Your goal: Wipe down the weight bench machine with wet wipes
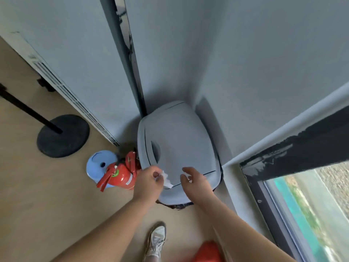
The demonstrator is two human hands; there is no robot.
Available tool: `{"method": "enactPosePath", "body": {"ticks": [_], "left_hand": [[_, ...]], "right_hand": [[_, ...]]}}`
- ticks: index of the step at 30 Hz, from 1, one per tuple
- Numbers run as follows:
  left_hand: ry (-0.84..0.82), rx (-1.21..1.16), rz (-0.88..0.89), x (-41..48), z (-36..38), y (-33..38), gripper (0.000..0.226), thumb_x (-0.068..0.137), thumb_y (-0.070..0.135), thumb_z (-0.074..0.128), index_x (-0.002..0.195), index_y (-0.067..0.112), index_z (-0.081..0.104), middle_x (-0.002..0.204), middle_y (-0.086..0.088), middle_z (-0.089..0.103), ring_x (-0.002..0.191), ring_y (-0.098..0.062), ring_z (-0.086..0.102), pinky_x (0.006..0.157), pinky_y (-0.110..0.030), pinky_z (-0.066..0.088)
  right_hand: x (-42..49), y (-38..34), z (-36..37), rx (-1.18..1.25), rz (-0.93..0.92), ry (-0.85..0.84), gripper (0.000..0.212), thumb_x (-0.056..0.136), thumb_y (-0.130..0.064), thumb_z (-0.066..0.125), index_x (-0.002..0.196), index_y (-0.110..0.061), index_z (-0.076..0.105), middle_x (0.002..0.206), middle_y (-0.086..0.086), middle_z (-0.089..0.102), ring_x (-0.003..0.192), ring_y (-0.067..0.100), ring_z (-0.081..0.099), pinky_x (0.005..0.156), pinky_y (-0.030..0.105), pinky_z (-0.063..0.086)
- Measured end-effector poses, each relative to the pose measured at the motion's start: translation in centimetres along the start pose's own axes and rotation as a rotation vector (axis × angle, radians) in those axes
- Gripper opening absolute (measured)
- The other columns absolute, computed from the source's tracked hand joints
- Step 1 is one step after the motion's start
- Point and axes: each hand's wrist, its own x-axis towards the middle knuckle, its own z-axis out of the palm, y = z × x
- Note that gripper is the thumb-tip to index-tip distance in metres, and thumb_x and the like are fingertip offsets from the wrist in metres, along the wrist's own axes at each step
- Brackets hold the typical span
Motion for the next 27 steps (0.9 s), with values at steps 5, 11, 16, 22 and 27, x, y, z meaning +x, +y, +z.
{"method": "enactPosePath", "body": {"ticks": [5,11,16,22,27], "left_hand": [[-0.037,-0.001,-0.022,5.5,2.5,-4.5,0.021,0.085,0.002,0.069,0.091,0.019,0.08,0.091,0.007,0.076,0.084,-0.012,0.07,0.081,-0.03,0.057],[-0.071,-0.034,-0.06,8.2,5.3,-6.7,0.019,0.09,0.005,0.07,0.099,0.018,0.081,0.096,0.002,0.072,0.085,-0.015,0.069,0.083,-0.033,0.056],[-0.318,-0.023,-0.145,8.0,6.4,-6.2,0.04,0.095,0.011,0.066,0.135,0.015,0.065,0.137,-0.001,0.064,0.126,-0.019,0.061,0.108,-0.029,0.047],[-0.257,-0.024,-0.123,6.1,4.0,-3.5,0.038,0.099,0.015,0.064,0.137,0.014,0.062,0.133,-0.001,0.066,0.12,-0.016,0.064,0.102,-0.027,0.048],[-0.185,-0.09,-0.024,1.5,1.9,1.8,0.031,0.095,0.018,0.07,0.126,0.016,0.069,0.108,0.005,0.071,0.097,-0.01,0.068,0.094,-0.029,0.054]], "right_hand": [[6.5,0.8,2.6,-0.119,-0.001,-0.084,0.044,0.104,-0.036,0.052,0.148,-0.03,0.05,0.149,-0.006,0.055,0.135,0.018,0.052,0.1,0.021,0.036],[9.1,1.8,3.6,-0.265,-0.03,-0.121,0.051,0.107,-0.045,0.047,0.154,-0.027,0.045,0.164,-0.007,0.037,0.152,0.007,0.026,0.117,0.02,0.019],[9.5,2.1,2.7,0.023,0.06,-0.048,0.052,0.106,-0.041,0.052,0.155,-0.027,0.044,0.158,-0.01,0.045,0.148,0.007,0.034,0.111,0.012,0.017],[6.7,1.2,2.3,0.315,0.149,-0.074,0.055,0.104,-0.04,0.057,0.156,-0.031,0.042,0.155,-0.011,0.046,0.146,0.007,0.039,0.119,0.026,0.028],[0.3,1.2,-1.2,0.355,0.115,0.023,0.045,0.103,-0.036,0.057,0.144,-0.019,0.054,0.144,-0.003,0.059,0.137,0.015,0.051,0.118,0.034,0.037]]}}
